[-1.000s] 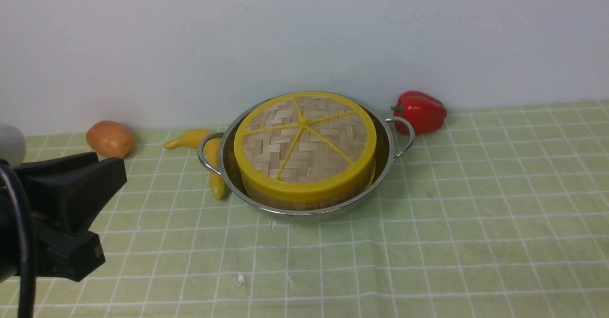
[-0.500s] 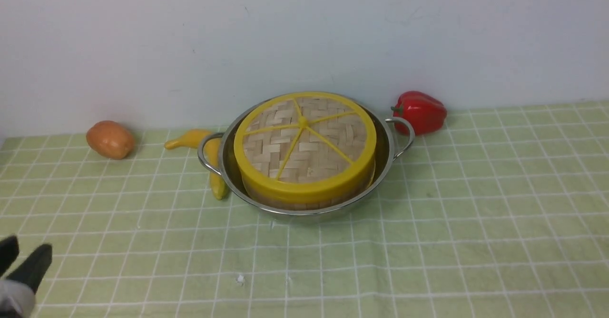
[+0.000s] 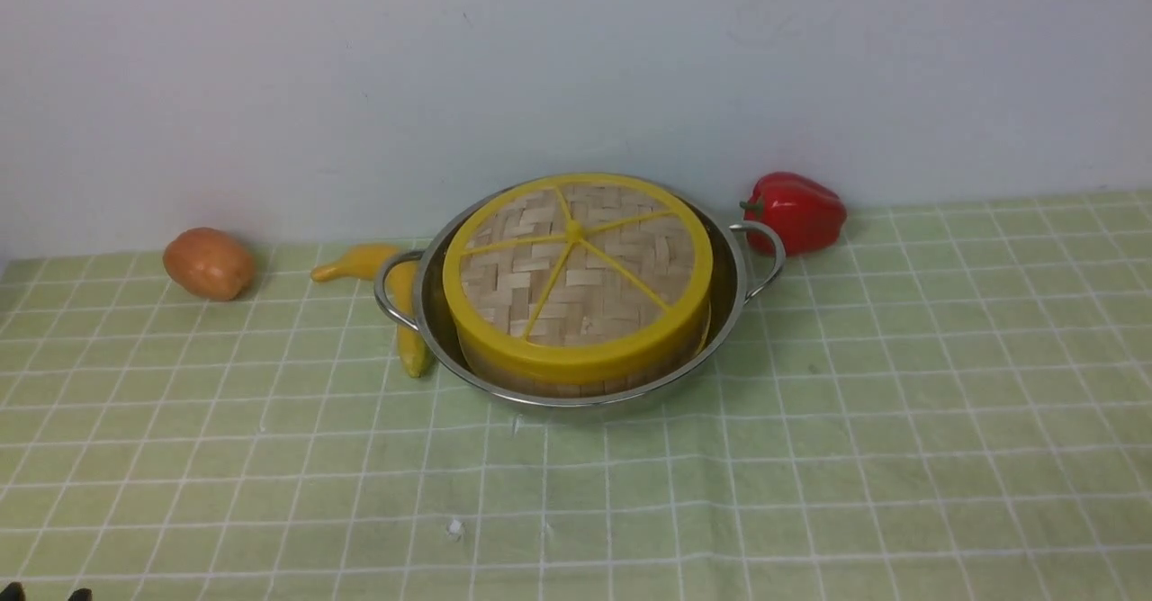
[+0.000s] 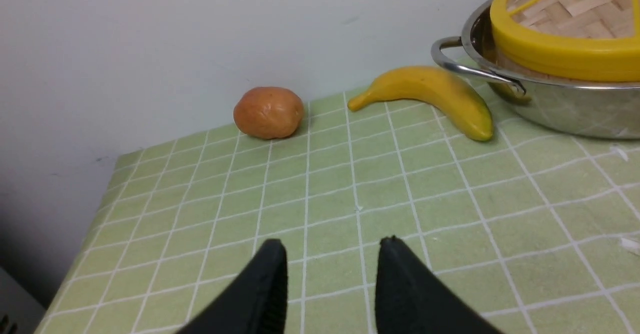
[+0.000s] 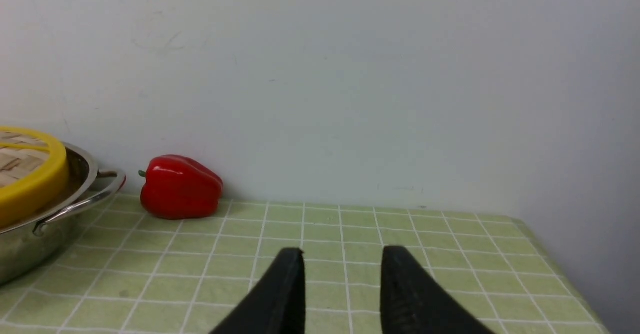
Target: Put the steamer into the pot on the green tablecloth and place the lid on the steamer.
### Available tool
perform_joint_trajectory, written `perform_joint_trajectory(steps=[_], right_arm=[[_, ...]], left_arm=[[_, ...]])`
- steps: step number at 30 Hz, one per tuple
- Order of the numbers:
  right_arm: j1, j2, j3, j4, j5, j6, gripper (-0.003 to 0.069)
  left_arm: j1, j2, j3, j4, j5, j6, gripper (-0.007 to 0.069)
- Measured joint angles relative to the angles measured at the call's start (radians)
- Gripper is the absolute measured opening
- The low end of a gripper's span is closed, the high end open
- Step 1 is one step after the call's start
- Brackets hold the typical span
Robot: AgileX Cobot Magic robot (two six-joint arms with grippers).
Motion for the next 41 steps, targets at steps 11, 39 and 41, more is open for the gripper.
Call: perform_joint_trajectory(steps=[11, 39, 41], right_arm=[[0.0, 0.0, 0.0, 0.0, 0.0, 0.0, 0.024], [0.0, 0.0, 0.0, 0.0, 0.0, 0.014, 0.024], [0.0, 0.0, 0.0, 0.0, 0.0, 0.016, 0.024]], left_arm=[[0.0, 0.0, 0.0, -0.003, -0.003, 0.0, 0.0243], [0.0, 0.0, 0.0, -0.006, -0.003, -0.001, 0.0243], [0.0, 0.0, 0.0, -0.006, -0.003, -0.001, 0.0243]])
